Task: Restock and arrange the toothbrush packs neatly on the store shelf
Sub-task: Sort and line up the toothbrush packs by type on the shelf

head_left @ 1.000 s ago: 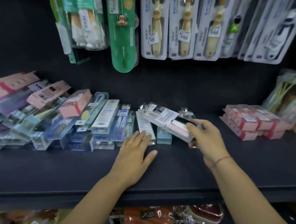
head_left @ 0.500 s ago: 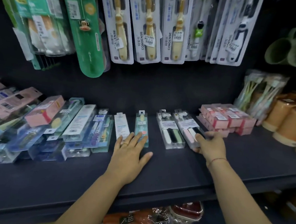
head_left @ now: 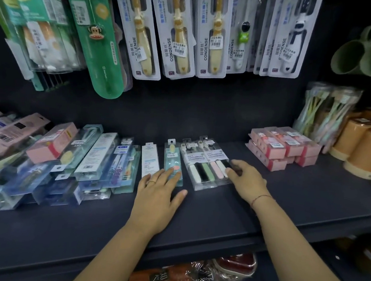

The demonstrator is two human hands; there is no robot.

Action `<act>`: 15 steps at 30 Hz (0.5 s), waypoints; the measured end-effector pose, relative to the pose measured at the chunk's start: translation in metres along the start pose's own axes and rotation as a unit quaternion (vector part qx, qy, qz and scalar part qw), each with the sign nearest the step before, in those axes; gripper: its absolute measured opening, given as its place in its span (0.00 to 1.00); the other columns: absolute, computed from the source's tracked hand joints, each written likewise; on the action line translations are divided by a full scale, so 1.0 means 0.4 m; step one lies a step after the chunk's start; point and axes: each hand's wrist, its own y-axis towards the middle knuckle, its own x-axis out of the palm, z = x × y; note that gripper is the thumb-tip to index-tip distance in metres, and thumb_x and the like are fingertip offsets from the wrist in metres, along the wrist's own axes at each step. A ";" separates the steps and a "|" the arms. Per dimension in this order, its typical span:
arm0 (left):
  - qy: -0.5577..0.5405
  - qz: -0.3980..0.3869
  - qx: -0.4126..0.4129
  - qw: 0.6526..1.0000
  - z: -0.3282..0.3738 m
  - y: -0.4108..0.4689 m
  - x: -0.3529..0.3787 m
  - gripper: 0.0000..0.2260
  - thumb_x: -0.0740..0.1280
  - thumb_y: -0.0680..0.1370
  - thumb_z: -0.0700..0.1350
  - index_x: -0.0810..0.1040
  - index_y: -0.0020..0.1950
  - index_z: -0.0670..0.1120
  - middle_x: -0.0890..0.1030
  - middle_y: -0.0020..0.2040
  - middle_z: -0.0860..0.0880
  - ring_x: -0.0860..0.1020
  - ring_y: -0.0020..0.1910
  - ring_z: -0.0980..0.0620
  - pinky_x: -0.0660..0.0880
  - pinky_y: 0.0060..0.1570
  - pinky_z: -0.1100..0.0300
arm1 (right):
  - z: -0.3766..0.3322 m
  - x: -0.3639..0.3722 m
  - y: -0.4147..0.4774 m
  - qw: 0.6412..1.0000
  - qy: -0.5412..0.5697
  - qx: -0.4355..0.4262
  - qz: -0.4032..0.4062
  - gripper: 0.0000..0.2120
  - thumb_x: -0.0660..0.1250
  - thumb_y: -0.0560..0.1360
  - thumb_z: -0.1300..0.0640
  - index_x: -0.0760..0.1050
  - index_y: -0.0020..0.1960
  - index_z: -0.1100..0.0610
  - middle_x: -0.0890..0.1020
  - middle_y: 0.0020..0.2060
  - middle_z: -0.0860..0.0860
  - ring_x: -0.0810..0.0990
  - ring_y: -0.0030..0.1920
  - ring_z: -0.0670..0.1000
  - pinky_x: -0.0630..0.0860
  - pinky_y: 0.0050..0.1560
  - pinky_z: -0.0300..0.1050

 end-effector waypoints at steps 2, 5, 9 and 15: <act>-0.011 0.021 -0.012 1.000 0.003 -0.003 -0.001 0.39 0.35 0.73 0.67 0.61 0.78 0.52 0.62 0.77 0.54 0.58 0.76 0.53 0.51 0.74 0.53 | -0.010 0.003 -0.011 0.999 -0.021 -0.015 -0.023 0.29 0.65 0.76 0.41 0.63 0.74 0.47 0.72 0.70 0.47 0.65 0.71 0.54 0.58 0.69 0.53; -0.016 0.012 0.008 1.000 0.005 -0.001 0.000 0.40 0.34 0.72 0.70 0.54 0.80 0.53 0.58 0.79 0.55 0.53 0.78 0.54 0.45 0.75 0.53 | -0.027 0.014 -0.025 0.997 -0.066 -0.022 -0.032 0.39 0.67 0.72 0.35 0.58 0.76 0.46 0.68 0.72 0.49 0.61 0.73 0.56 0.58 0.70 0.55; 0.003 -0.031 0.053 0.998 0.028 0.019 0.005 0.39 0.31 0.71 0.70 0.49 0.80 0.58 0.54 0.80 0.57 0.46 0.79 0.55 0.39 0.76 0.52 | -0.037 0.028 -0.035 0.997 -0.077 -0.020 0.004 0.34 0.66 0.72 0.35 0.64 0.74 0.46 0.69 0.69 0.51 0.64 0.71 0.56 0.60 0.68 0.54; -0.014 -0.069 0.036 0.997 0.074 0.070 0.019 0.34 0.42 0.77 0.70 0.53 0.79 0.56 0.64 0.76 0.54 0.48 0.79 0.53 0.39 0.76 0.47 | -0.029 0.023 -0.040 0.994 -0.109 -0.016 0.009 0.33 0.64 0.75 0.37 0.62 0.76 0.48 0.68 0.70 0.53 0.63 0.71 0.57 0.62 0.68 0.54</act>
